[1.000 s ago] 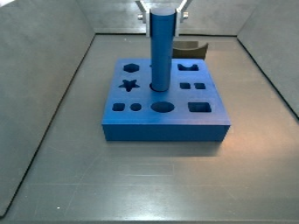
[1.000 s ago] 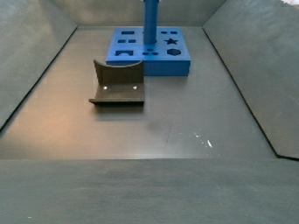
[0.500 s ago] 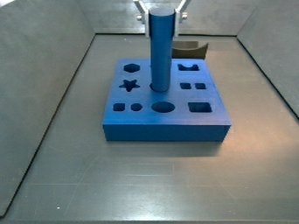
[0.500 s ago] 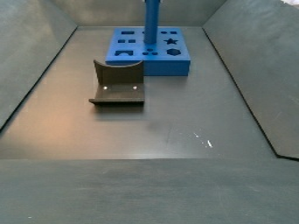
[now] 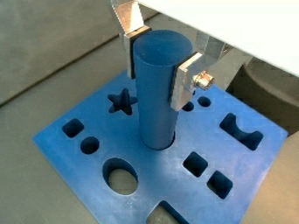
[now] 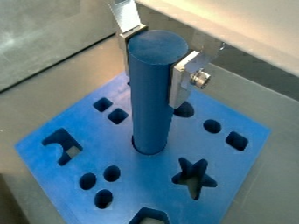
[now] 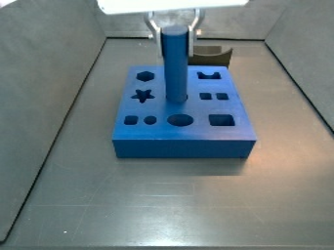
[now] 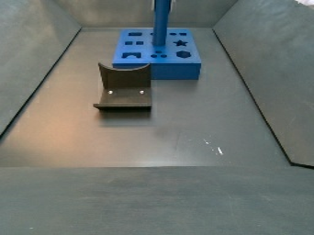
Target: Insert the round object.
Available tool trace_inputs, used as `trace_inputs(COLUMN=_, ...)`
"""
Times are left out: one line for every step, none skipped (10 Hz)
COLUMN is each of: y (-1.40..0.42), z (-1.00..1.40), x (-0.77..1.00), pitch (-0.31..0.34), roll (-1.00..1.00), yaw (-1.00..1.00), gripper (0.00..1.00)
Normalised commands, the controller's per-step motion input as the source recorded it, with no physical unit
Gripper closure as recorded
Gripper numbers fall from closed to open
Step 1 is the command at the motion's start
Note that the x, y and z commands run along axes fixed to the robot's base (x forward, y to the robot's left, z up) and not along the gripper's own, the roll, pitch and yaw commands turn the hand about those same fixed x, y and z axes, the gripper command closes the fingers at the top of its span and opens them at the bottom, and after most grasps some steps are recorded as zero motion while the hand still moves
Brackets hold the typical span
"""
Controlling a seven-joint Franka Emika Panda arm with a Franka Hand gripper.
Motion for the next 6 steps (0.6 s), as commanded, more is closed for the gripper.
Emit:
trace_inputs(y=0.00, z=-0.30, x=0.18, pitch=-0.037, roll=-0.04, yaw=-0.02, gripper=1.00)
trace_inputs(y=0.00, z=-0.25, x=0.17, pitch=-0.013, roll=-0.03, yaw=-0.02, gripper=1.00)
trace_inputs(y=0.00, z=-0.24, x=0.09, pitch=-0.037, roll=-0.02, yaw=-0.02, gripper=1.00)
trace_inputs(y=0.00, z=-0.25, x=0.11, pitch=-0.034, roll=-0.07, yaw=-0.04, gripper=1.00)
trace_inputs(y=0.00, z=-0.24, x=0.03, pitch=-0.136, roll=-0.16, yaw=-0.01, gripper=1.00)
trace_inputs(y=0.00, z=0.00, x=0.03, pitch=0.034, roll=0.00, yaw=0.00, gripper=1.00)
